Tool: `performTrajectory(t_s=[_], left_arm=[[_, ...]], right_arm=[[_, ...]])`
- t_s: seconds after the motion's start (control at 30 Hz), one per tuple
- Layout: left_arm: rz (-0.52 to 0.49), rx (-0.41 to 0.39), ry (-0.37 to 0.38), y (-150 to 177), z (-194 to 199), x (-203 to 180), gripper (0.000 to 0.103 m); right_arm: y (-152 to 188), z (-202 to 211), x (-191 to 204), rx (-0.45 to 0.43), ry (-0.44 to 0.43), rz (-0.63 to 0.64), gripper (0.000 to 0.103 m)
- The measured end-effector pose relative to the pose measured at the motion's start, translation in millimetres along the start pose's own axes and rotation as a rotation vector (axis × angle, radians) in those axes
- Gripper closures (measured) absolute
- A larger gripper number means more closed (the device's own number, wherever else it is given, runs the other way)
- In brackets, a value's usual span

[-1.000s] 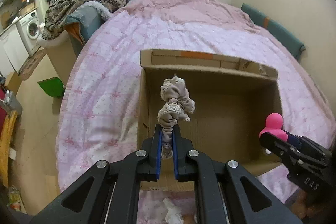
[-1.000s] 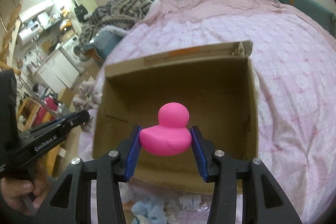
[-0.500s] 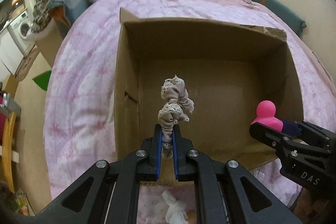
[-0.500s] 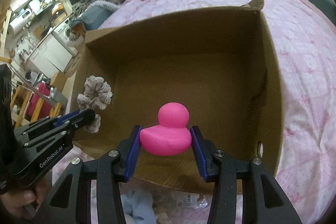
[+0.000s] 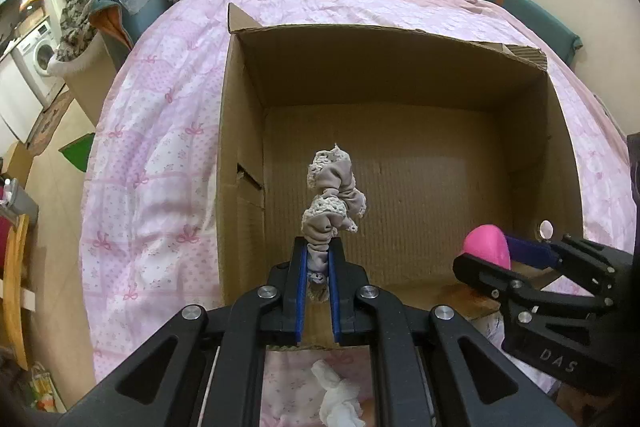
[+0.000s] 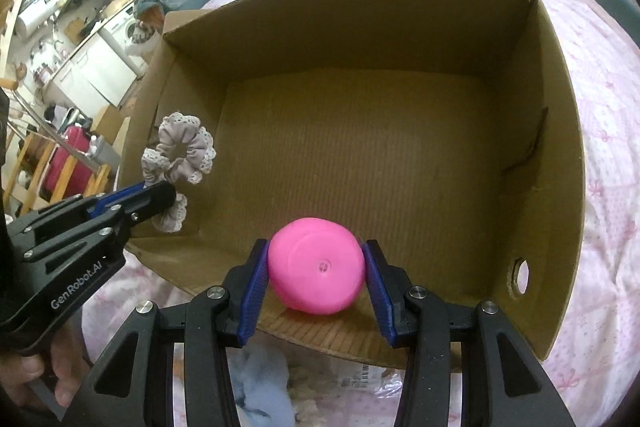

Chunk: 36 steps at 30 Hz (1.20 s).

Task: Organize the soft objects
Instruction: 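Carry the scrunchie with the left gripper while the right gripper carries the duck over the box, then open the right gripper to drop the duck while the left gripper releases the scrunchie into the box, then withdraw both grippers from the box toward the remaining items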

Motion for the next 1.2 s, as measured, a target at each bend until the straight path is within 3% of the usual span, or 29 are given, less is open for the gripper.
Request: performTrajectory(t_s=[0.4, 0.5, 0.57, 0.63, 0.67, 0.77, 1.0, 1.13, 1.2], left_arm=[[0.011, -0.015, 0.021, -0.3, 3.9, 0.0, 0.091], [-0.005, -0.032, 0.016, -1.4, 8.8, -1.7, 0.076], [-0.008, -0.046, 0.006, -2.6, 12.6, -2.1, 0.046], [-0.003, -0.077, -0.017, -4.5, 19.6, -0.7, 0.035], [0.004, -0.093, -0.022, -5.8, 23.4, 0.8, 0.035], [0.018, -0.102, -0.030, -7.5, 28.0, 4.5, 0.034], [0.016, -0.119, -0.049, -7.4, 38.0, 7.5, 0.034], [-0.002, -0.127, -0.061, -4.3, 47.9, 5.3, 0.034], [-0.005, -0.133, -0.065, -1.5, 54.6, 3.9, 0.034]], right_arm=[[-5.4, 5.2, -0.5, -0.025, -0.015, -0.019, 0.054], [-5.4, 8.5, -2.7, -0.033, -0.029, -0.033, 0.054], [-6.7, 12.3, -3.3, -0.048, -0.043, -0.043, 0.054], [-9.2, 18.1, -3.6, -0.073, -0.049, -0.052, 0.045], [-10.5, 22.1, -4.1, -0.088, -0.059, -0.058, 0.039], [-14.0, 32.9, -5.7, -0.131, -0.077, -0.075, 0.032], [-16.4, 43.8, -11.5, -0.152, -0.069, -0.102, 0.030], [-14.6, 51.2, -14.2, -0.168, -0.046, -0.109, 0.015], [-13.8, 55.1, -14.7, -0.176, -0.045, -0.110, 0.015]])
Point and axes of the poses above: each gripper's, at about its wrist camera, not at the fingertips, and z roughly against the way its jaws point, x to its left, y to its underside, the point moved 5 cm from there along -z, roughly the way its jaws point, and after that the axes turned 7 degrees about -z, right-handed, at the moved point
